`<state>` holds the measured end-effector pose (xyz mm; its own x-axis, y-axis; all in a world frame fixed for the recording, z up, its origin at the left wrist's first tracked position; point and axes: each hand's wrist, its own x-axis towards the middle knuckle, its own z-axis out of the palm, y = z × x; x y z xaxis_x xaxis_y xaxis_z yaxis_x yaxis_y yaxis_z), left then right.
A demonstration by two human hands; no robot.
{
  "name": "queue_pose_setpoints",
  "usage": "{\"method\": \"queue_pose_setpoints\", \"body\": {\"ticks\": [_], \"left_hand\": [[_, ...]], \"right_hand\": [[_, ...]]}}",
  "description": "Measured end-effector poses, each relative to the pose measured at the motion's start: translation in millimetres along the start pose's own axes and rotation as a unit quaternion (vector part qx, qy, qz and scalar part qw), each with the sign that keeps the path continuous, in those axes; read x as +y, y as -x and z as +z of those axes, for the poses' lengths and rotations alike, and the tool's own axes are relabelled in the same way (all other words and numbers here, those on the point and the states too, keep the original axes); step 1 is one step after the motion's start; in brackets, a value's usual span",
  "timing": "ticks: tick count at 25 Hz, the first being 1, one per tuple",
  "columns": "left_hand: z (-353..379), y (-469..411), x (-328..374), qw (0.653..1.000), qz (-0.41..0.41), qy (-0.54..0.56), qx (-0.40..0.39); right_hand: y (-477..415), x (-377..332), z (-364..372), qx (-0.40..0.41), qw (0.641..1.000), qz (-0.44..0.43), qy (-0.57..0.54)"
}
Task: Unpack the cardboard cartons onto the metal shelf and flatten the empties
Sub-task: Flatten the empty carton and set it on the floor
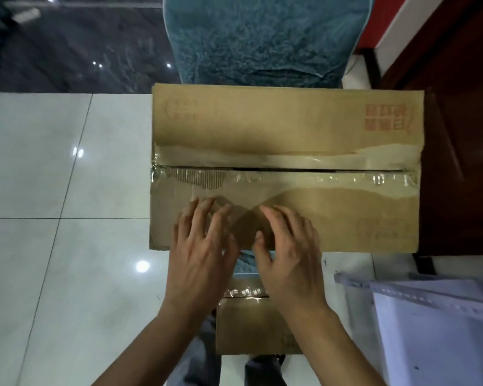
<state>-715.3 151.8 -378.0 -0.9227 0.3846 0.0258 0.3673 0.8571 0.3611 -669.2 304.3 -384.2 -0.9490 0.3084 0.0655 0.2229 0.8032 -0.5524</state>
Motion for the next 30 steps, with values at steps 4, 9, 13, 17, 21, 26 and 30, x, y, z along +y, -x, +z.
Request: {"method": "queue_pose_setpoints", "body": {"ticks": [4, 9, 13, 17, 21, 26, 30], "left_hand": [[-16, -21, -25, 1.000, 0.000, -0.010, 0.028], [-30, -64, -52, 0.995, 0.053, -0.075, 0.049], [-37, -95, -61, 0.991, 0.088, -0.099, 0.033], [-46, -125, -67, 0.982, 0.129, -0.140, -0.003], [-56, -149, -73, 0.972, 0.128, -0.175, -0.088], [-59, -163, -64, 0.962, 0.126, -0.214, -0.110], [-53, -159, -56, 0.958, 0.115, -0.244, -0.094]], "right_hand": [[-15, -21, 30, -0.017, 0.997, -0.048, 0.053], [-21, -28, 60, -0.030, 0.992, -0.055, 0.112], [-17, -26, 67, -0.028, 0.985, -0.052, 0.165], [-9, -25, 72, -0.037, 0.979, -0.045, 0.193], [-17, -25, 72, -0.044, 0.978, -0.042, 0.199], [-28, -26, 71, -0.045, 0.979, -0.040, 0.197], [-31, -26, 70, -0.046, 0.981, -0.037, 0.186]]}}
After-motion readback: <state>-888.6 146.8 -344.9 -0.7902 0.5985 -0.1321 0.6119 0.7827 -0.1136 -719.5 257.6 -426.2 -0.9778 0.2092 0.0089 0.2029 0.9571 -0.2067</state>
